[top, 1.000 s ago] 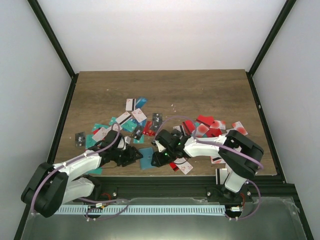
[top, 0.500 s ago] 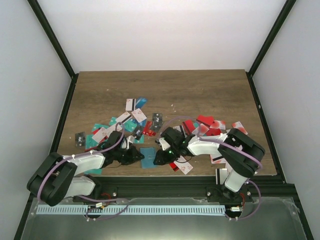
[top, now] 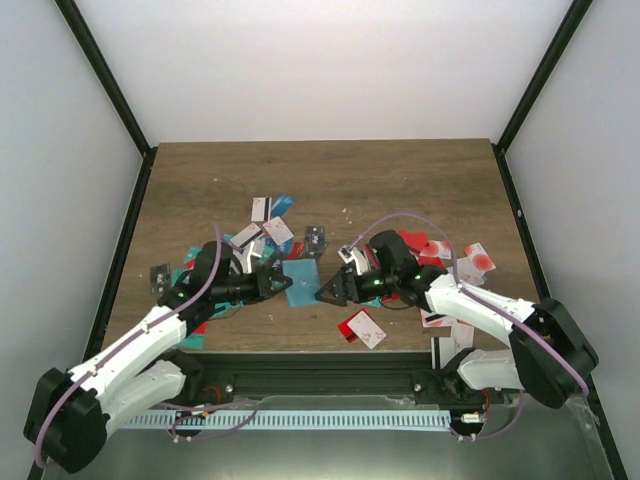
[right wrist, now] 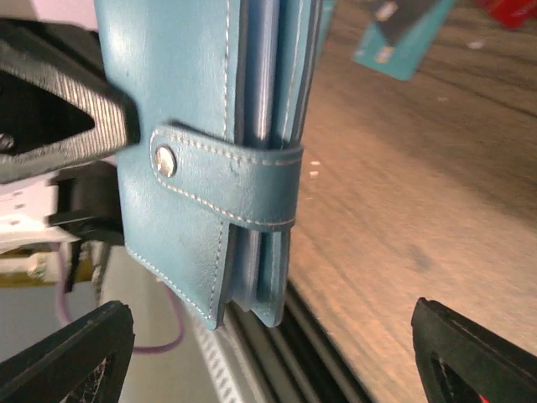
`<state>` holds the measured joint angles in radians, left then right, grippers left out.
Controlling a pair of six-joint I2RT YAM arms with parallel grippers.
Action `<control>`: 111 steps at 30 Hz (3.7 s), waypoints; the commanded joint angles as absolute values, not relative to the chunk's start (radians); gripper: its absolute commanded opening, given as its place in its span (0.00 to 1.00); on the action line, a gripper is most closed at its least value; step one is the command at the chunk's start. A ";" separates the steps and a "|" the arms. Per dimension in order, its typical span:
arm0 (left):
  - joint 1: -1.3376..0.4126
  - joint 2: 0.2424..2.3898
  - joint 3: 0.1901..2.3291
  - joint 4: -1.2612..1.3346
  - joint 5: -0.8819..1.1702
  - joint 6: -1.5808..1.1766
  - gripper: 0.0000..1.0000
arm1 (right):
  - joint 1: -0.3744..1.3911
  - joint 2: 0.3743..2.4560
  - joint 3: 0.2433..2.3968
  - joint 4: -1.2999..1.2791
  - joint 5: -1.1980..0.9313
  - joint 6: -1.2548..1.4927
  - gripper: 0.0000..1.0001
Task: Put the credit cards into the card holder
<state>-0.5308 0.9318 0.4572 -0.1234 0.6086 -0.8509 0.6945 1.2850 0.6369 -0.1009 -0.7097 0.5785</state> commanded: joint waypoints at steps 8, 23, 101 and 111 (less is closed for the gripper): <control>-0.532 0.913 0.596 -0.133 0.640 -0.916 0.04 | 0.681 1.257 0.740 0.015 -0.947 0.656 0.83; -0.532 0.925 0.597 -0.084 0.625 -0.965 0.11 | 0.681 1.319 0.801 0.138 -0.942 0.775 0.42; -0.581 0.968 0.739 -0.415 0.470 -0.809 0.04 | 0.739 1.189 1.015 -0.477 -0.489 0.445 1.00; -0.623 1.007 0.762 -0.407 0.460 -0.814 0.04 | 0.827 1.287 1.089 -0.524 -0.376 0.493 1.00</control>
<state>-0.6041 1.0065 0.7254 -0.4110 0.4713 -0.8249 0.8120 1.2636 1.0378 -0.4908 -0.4450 0.4637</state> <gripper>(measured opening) 0.095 0.997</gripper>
